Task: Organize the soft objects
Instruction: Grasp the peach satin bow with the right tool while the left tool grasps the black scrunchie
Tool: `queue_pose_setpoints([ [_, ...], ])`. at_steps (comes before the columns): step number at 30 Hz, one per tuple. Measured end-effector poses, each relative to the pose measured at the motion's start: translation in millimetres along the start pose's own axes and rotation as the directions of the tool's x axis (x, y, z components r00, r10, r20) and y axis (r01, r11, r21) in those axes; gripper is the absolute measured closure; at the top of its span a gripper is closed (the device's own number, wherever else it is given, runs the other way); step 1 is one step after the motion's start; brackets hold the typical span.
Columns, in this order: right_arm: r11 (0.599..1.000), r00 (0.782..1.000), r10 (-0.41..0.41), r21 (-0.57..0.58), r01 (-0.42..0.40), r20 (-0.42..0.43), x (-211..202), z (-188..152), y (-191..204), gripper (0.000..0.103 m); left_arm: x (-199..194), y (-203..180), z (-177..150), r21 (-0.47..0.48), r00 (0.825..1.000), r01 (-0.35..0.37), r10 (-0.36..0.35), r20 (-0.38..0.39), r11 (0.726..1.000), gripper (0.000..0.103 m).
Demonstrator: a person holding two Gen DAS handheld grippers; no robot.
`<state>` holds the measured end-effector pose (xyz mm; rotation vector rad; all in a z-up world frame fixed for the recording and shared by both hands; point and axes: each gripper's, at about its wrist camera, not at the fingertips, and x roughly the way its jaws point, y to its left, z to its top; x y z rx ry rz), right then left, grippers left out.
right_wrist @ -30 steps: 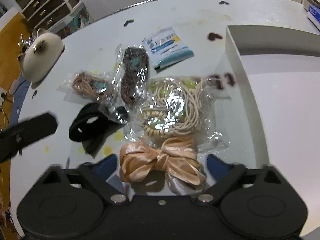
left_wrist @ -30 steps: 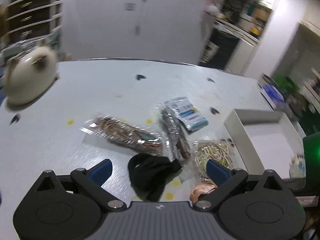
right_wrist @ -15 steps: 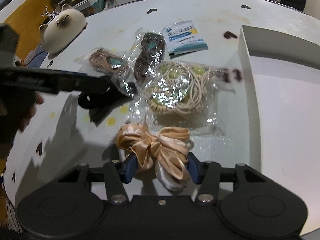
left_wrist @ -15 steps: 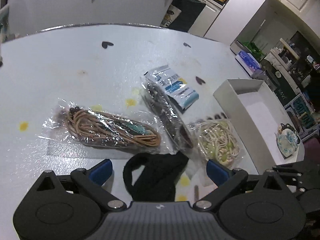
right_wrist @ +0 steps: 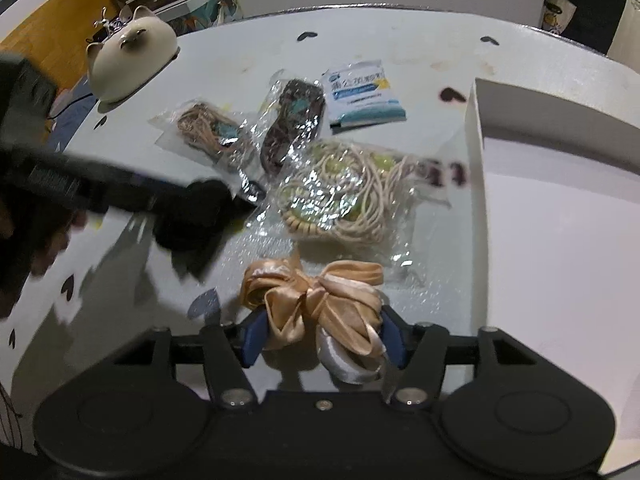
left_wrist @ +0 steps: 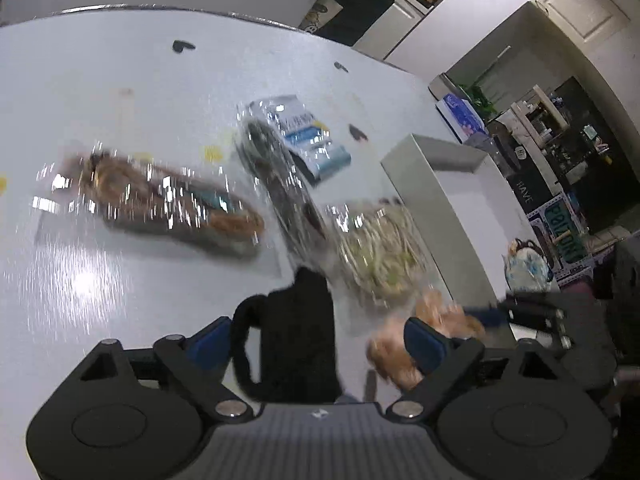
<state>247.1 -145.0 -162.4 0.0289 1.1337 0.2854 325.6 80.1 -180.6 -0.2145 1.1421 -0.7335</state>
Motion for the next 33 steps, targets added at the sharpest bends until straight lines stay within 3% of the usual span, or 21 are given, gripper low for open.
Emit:
queue_pose_setpoints([
  [4,1.000,1.000,-0.017,0.003,0.017,0.023,0.6,4.0,-2.2,0.041,-5.8,-6.3,-17.3,-0.039,1.000,-0.019,0.019,0.004,0.999,0.023],
  [6,1.000,0.999,-0.008,0.000,0.008,0.035,-1.5,4.7,-1.4,0.036,-7.7,-6.0,-22.1,-0.096,1.000,-0.018,0.019,0.013,0.995,0.028],
  [8,1.000,0.999,0.004,0.003,-0.004,0.043,-4.4,5.4,0.3,0.020,-9.4,-4.9,-25.6,-0.139,1.000,-0.012,0.015,0.022,0.990,0.034],
  [10,1.000,0.999,0.021,0.018,-0.022,0.043,-7.6,6.5,1.7,0.016,-10.3,-4.2,-28.1,-0.168,1.000,-0.013,0.018,0.026,0.986,0.039],
  [14,0.998,0.999,0.035,0.058,-0.037,0.034,-6.1,8.9,4.4,0.010,-10.4,-1.8,-31.5,-0.238,0.999,-0.020,0.030,0.040,0.971,0.040],
  [19,0.982,1.000,0.024,0.187,-0.025,0.008,3.9,12.2,-3.9,0.010,-7.7,-8.7,-28.7,-0.293,0.996,-0.069,0.084,0.038,0.954,0.040],
  [24,0.981,0.999,-0.040,0.188,0.043,-0.023,14.1,11.6,-0.4,0.017,-4.0,-17.7,-25.0,-0.347,0.988,-0.142,0.157,0.015,0.927,0.044],
  [27,0.983,0.997,-0.064,0.168,0.069,-0.032,16.6,11.2,2.9,0.021,-2.0,-24.3,-24.5,-0.357,0.978,-0.196,0.210,0.002,0.913,0.054],
  [29,0.984,0.996,-0.085,0.156,0.090,-0.035,16.9,10.5,3.6,0.026,-1.4,-28.8,-24.9,-0.346,0.969,-0.235,0.249,-0.004,0.908,0.072],
  [33,0.983,0.994,-0.110,0.148,0.113,-0.029,14.7,9.0,1.3,0.036,-1.0,-26.8,-30.8,-0.364,0.967,-0.240,0.255,-0.006,0.900,0.079],
])
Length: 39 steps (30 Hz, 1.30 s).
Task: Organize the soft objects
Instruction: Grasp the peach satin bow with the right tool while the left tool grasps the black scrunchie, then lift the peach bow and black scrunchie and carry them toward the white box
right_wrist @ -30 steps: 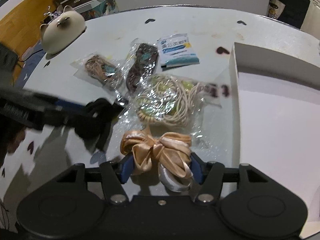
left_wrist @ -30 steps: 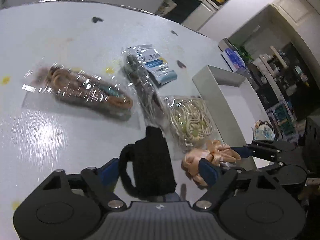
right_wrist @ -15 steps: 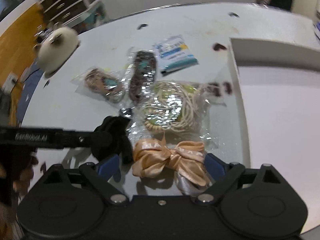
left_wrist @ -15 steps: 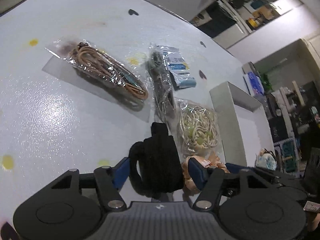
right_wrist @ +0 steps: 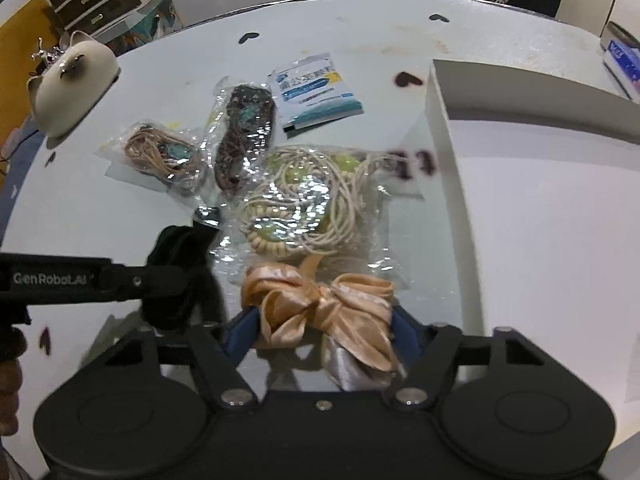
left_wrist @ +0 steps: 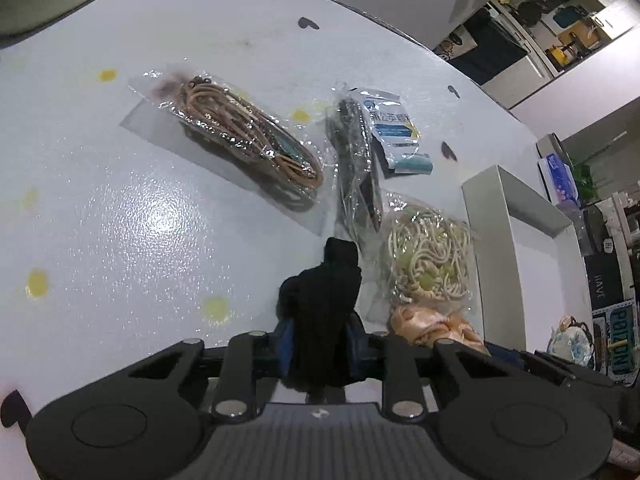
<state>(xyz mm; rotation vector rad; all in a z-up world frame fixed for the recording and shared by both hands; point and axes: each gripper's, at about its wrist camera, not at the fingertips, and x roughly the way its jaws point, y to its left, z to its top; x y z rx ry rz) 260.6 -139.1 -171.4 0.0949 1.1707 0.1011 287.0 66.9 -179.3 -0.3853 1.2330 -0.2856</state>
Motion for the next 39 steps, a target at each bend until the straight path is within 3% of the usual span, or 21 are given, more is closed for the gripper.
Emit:
queue_pose_setpoints([
  [3,1.000,1.000,-0.010,-0.011,0.010,0.013,-2.8,-2.1,-2.4,0.048,-3.0,-1.5,-5.1,0.018,1.000,-0.001,0.001,0.012,1.000,0.082],
  [5,1.000,1.000,-0.005,-0.005,0.005,0.007,-3.4,-3.8,-4.3,0.062,-5.1,-2.7,-8.9,0.025,1.000,-0.004,0.004,0.016,1.000,0.083],
  [13,0.999,0.999,0.021,-0.026,-0.020,0.034,-14.0,-15.3,-3.1,0.073,-20.0,-6.5,-29.0,0.042,0.998,-0.030,0.028,0.054,0.999,0.084],
  [23,0.990,0.989,0.087,-0.117,-0.073,0.117,-46.9,-30.4,9.1,0.076,-55.3,-10.2,-53.7,0.032,0.983,-0.095,0.089,0.157,0.995,0.084],
  [31,0.983,0.965,0.122,-0.162,-0.085,0.231,-83.8,-38.1,12.3,0.075,-94.5,-26.8,-71.6,0.051,0.946,-0.134,0.112,0.305,0.990,0.084],
  [39,0.981,0.921,0.141,-0.179,-0.080,0.364,-120.8,-46.4,2.6,0.075,-123.8,-46.2,-87.5,0.069,0.908,-0.143,0.103,0.406,0.987,0.084],
])
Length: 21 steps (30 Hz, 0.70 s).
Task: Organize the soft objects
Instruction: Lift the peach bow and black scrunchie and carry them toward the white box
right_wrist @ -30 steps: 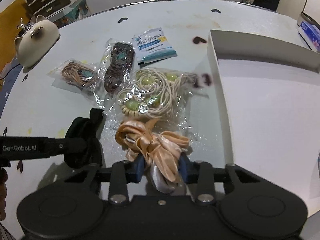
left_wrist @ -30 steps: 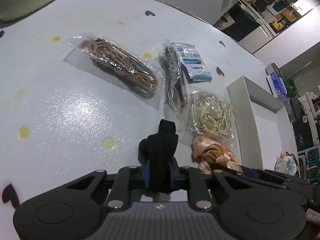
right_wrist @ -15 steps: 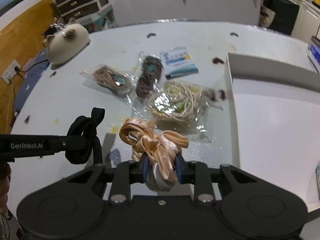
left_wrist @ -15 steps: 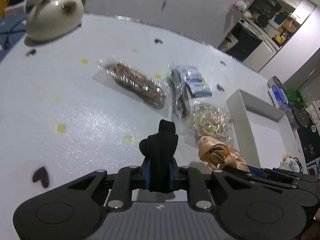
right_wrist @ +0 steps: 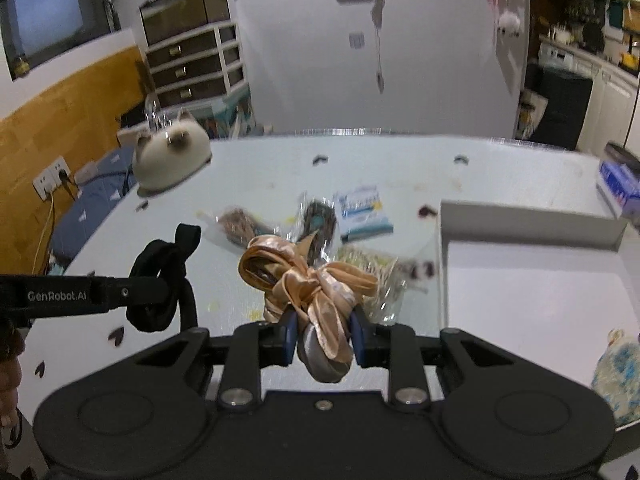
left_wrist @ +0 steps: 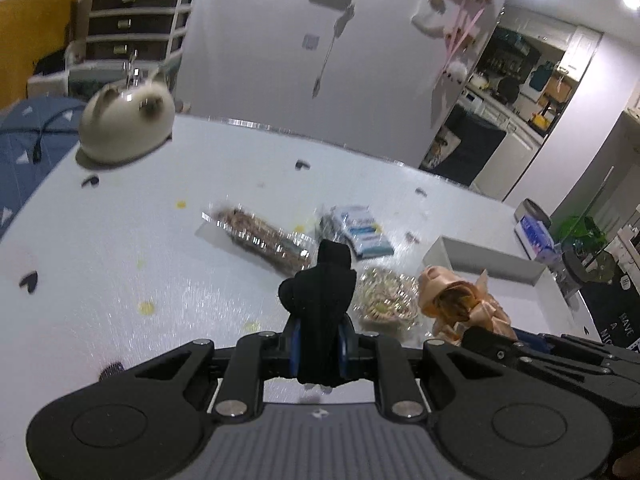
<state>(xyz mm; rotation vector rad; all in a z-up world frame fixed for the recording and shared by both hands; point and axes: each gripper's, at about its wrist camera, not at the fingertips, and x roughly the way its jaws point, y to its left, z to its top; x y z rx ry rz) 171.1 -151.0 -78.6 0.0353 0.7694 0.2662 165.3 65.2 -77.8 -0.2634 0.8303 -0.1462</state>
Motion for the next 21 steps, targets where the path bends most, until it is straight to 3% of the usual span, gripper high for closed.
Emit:
queue_pose_setpoints([
  [8,1.000,0.990,-0.018,-0.004,0.019,0.139,-34.7,4.6,-17.3,0.075,-22.9,-27.5,3.5,0.021,0.996,-0.007,0.005,0.087,1.000,0.084],
  [21,0.998,0.978,-0.059,0.030,0.054,0.201,-71.0,5.9,-98.2,0.075,-21.0,-104.0,-4.8,0.040,0.992,-0.020,0.015,0.128,0.999,0.084],
])
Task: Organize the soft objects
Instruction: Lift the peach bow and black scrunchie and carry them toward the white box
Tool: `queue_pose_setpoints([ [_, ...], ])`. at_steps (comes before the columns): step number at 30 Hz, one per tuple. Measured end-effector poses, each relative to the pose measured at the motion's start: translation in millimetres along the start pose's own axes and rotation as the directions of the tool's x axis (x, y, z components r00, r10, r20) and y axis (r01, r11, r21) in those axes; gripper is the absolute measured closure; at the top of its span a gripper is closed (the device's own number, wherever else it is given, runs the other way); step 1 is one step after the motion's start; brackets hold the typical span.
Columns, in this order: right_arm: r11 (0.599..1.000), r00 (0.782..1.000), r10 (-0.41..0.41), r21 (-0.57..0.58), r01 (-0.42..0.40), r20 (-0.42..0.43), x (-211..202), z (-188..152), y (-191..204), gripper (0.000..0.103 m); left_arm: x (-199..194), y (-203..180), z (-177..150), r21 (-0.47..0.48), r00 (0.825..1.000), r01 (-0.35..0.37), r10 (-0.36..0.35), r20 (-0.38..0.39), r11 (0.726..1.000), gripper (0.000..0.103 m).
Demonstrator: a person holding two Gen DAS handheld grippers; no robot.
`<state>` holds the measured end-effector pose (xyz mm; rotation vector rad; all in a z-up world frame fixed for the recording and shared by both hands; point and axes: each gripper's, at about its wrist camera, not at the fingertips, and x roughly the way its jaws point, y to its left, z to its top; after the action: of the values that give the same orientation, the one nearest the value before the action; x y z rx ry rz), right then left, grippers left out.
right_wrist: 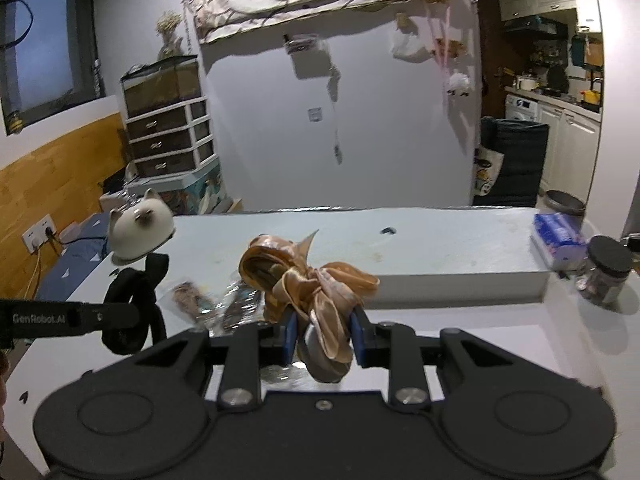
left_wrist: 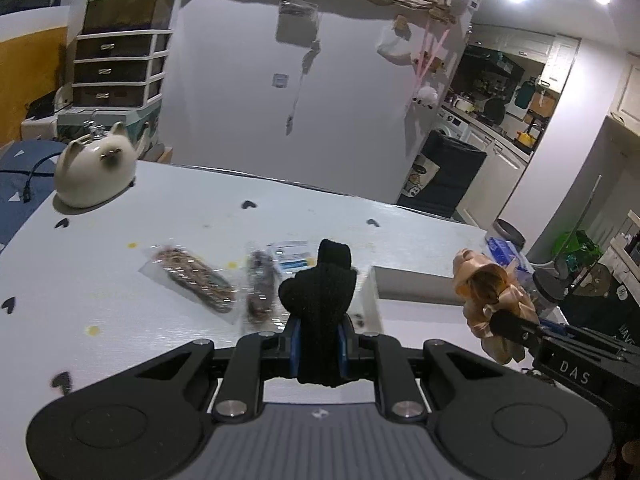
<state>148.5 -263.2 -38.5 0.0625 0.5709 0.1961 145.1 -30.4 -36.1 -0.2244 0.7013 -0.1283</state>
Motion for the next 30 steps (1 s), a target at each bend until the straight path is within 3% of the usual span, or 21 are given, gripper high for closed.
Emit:
queue_pose_setpoints([
  [5,1.000,0.999,-0.026,-0.002,0.026,-0.030,-4.1,-1.5,-36.6,0.075,9.1,-37.2,-3.8,0.024,1.000,0.028,-0.028,-0.012,0.999,0.084],
  [12,0.999,0.994,-0.046,0.024,0.049,-0.098,-5.4,-11.1,-82.5,0.075,34.0,-88.1,-17.0,0.058,0.992,0.099,-0.094,-0.087,0.993,0.084],
  [19,0.998,0.981,-0.041,0.043,0.050,-0.190,0.6,-26.0,-115.8,0.075,59.4,-126.2,-33.5,0.085,0.980,0.129,-0.114,-0.163,0.988,0.084],
  [30,0.998,0.951,0.022,0.063,-0.002,-0.309,20.7,-44.1,-137.1,0.075,102.3,-143.9,-61.2,0.065,0.937,0.130,-0.101,-0.336,0.989,0.084],
])
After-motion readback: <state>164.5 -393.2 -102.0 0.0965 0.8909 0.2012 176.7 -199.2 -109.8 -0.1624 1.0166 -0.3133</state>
